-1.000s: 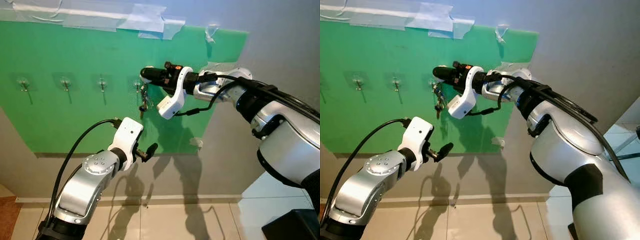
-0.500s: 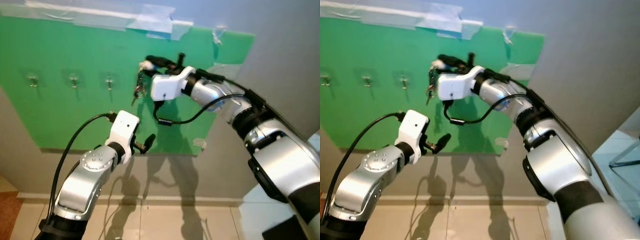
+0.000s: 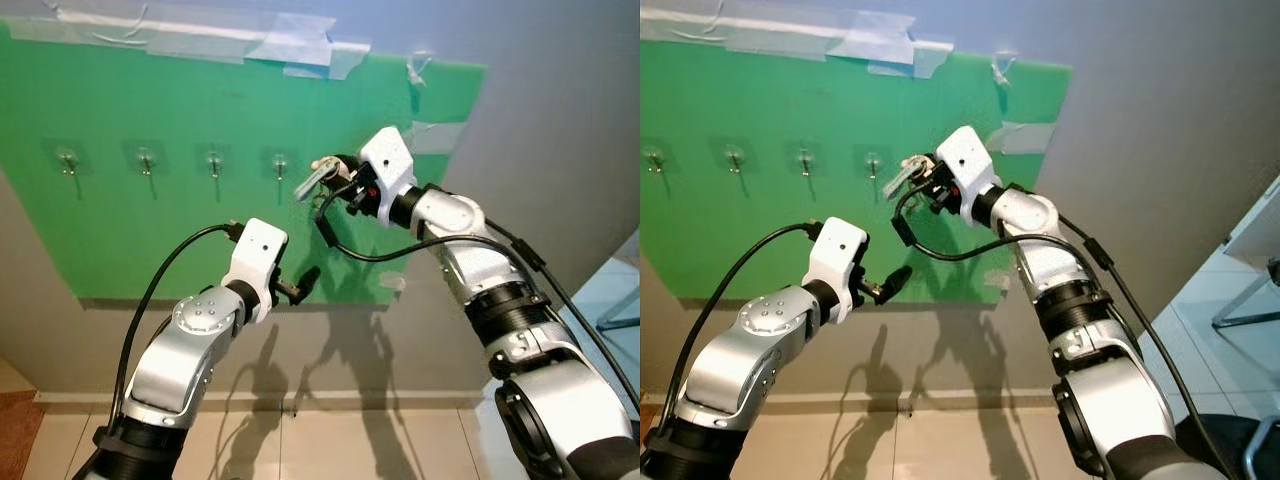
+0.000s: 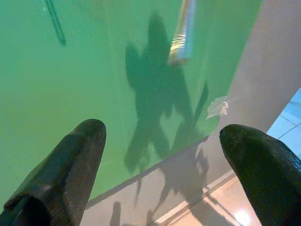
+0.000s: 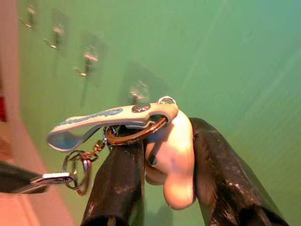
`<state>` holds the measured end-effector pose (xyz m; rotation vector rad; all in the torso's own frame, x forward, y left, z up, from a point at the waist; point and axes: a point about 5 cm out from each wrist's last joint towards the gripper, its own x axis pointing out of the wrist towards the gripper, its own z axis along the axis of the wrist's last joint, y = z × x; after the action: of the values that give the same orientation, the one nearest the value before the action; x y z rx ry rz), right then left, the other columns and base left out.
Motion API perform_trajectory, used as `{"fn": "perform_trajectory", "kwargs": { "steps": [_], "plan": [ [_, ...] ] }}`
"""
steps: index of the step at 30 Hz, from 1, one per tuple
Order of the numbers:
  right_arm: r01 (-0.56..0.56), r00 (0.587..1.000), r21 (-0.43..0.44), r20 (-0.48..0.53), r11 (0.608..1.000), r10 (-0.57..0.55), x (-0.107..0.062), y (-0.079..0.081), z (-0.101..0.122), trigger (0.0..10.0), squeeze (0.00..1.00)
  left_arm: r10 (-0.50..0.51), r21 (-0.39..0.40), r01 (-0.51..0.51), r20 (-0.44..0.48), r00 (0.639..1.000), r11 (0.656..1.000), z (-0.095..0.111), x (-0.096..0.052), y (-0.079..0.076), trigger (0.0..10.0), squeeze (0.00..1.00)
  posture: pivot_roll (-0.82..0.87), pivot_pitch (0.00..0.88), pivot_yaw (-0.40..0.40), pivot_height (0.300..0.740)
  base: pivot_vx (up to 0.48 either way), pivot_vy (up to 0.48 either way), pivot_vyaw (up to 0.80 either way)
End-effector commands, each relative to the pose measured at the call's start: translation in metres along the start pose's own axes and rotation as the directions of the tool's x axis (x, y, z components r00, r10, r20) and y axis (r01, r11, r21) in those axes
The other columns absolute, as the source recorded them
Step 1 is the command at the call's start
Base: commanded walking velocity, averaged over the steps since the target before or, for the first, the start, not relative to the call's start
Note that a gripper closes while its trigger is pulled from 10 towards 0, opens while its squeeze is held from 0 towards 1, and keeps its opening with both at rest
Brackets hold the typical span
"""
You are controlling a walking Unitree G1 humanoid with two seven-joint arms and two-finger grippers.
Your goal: Hang keys on a hook
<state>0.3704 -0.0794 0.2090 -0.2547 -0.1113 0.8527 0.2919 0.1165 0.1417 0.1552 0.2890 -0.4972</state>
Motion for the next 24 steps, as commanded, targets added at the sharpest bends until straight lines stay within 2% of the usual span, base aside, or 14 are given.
{"fn": "perform_trajectory", "kwargs": {
  "steps": [1,3,5,9,10,17,24],
  "plan": [
    [-0.007,1.0,0.019,0.007,1.0,0.007,-0.005,-0.002,0.006,0.0,0.0,0.0,-0.011,0.0,0.036,0.999,1.0,0.007,0.003,0.0,10.0,0.0,-0.05,0.0,-0.029,0.74,0.0,0.0,0.0],
    [-0.013,1.0,0.043,0.006,0.999,0.013,-0.008,-0.001,0.01,0.0,0.0,0.035,-0.047,-0.031,0.081,0.996,0.998,0.009,0.005,0.002,10.0,0.0,-0.05,0.0,-0.031,0.74,0.0,0.0,0.0],
    [-0.017,1.0,0.063,0.01,0.998,0.017,-0.011,0.002,0.014,0.0,0.0,0.058,-0.115,-0.045,0.117,0.991,0.992,0.01,0.007,0.004,10.0,0.0,-0.05,0.0,-0.031,0.74,0.0,0.0,0.0],
    [-0.024,0.999,0.086,0.033,0.996,0.021,-0.013,0.007,0.027,0.0,0.0,0.092,-0.173,-0.062,0.166,0.982,0.983,0.016,0.007,0.008,10.0,0.0,-0.06,0.0,-0.03,0.74,0.0,0.0,0.0],
    [-0.026,0.999,0.088,0.038,0.996,0.023,-0.014,0.008,0.03,0.0,0.0,0.095,-0.179,-0.064,0.173,0.98,0.982,0.017,0.007,0.009,10.0,1.0,-0.06,0.0,-0.029,0.74,0.0,0.0,0.0],
    [-0.034,0.999,0.111,0.035,0.993,0.031,-0.019,0.017,0.039,0.0,0.0,0.053,-0.196,-0.005,0.245,0.968,0.981,0.027,0.006,0.001,10.0,1.0,-0.07,0.0,-0.029,0.74,0.0,0.0,0.0],
    [-0.037,0.999,0.114,0.031,0.993,0.034,-0.02,0.02,0.042,0.0,0.0,0.037,-0.183,0.009,0.245,0.969,0.983,0.029,0.008,-0.001,10.0,1.0,-0.07,0.0,-0.026,0.74,0.0,0.0,0.0]
  ]
}}
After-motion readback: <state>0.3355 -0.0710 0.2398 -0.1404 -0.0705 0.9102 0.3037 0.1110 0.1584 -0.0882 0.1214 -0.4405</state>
